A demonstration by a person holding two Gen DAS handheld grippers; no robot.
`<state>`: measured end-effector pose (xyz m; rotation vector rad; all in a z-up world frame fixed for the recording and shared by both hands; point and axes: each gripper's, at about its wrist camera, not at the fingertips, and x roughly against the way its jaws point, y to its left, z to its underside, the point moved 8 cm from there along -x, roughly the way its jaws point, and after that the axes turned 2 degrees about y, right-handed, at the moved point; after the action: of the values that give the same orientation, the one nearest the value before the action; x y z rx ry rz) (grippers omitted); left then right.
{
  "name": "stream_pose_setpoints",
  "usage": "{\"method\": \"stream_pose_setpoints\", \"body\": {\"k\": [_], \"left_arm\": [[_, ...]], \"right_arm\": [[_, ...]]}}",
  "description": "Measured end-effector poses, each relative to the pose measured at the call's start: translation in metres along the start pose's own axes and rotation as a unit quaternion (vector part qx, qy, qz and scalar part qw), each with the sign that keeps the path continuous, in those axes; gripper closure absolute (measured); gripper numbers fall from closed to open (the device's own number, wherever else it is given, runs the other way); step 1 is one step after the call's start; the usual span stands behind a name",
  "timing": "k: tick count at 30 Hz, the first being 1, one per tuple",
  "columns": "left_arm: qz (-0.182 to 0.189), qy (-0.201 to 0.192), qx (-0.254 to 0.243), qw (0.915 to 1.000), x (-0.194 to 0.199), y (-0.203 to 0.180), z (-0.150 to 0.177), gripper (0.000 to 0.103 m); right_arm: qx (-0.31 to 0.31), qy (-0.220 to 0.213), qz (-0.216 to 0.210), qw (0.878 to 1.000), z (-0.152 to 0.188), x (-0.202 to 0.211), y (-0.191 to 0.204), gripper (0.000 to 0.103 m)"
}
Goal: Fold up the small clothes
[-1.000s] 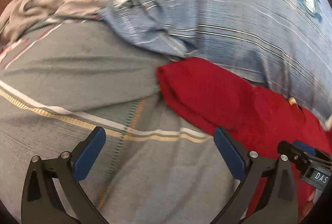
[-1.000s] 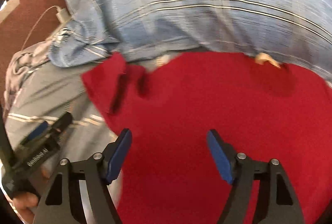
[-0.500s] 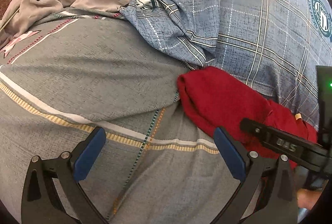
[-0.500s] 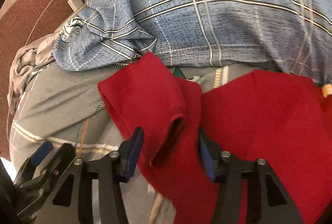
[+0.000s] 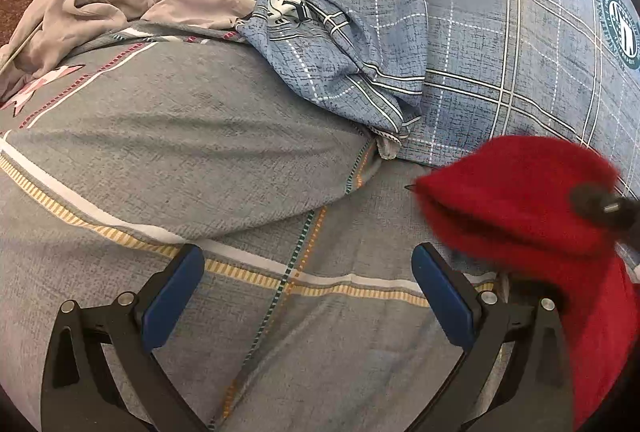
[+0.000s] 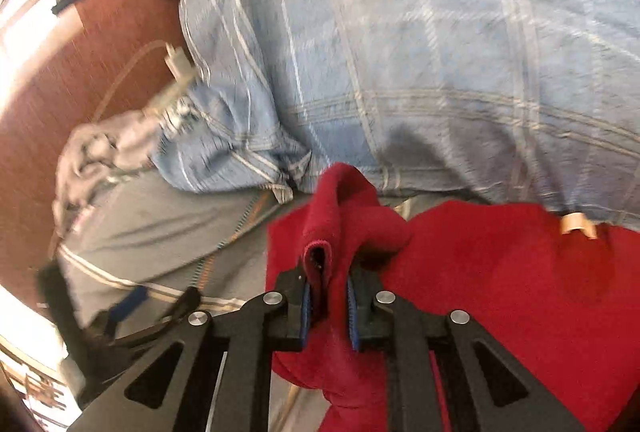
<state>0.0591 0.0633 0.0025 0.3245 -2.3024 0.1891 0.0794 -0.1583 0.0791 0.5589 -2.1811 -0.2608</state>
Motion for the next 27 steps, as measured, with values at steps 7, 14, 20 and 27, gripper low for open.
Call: {"method": "stream_pose_setpoints", "body": {"k": [7,14,20,27], "left_arm": [[0.059,-0.004,0.022,0.9980,0.004,-0.013,0.003,0.000],[0.244,0.009,0.080,0.9665,0.020,-0.035,-0.001,0.000],[0.184,0.013,0.093,0.9784,0.010,-0.022,-0.001,0.000],[0.150,0.013,0.100,0.9836,0.003,-0.006,-0.002,0.000]], "right_arm": [[0.011,-0.012,-0.006,1.000,-0.011,0.036,-0.003,0.090],[0.023,-0.026,-0.034,0.999,-0.022,0.038,0.017,0.097],[0.051,-0.005,-0.011,0.999,-0.022,0.018,0.025,0.095],[0.022,0.038,-0.031,0.999,0.023,0.017,0.009,0.074]]}}
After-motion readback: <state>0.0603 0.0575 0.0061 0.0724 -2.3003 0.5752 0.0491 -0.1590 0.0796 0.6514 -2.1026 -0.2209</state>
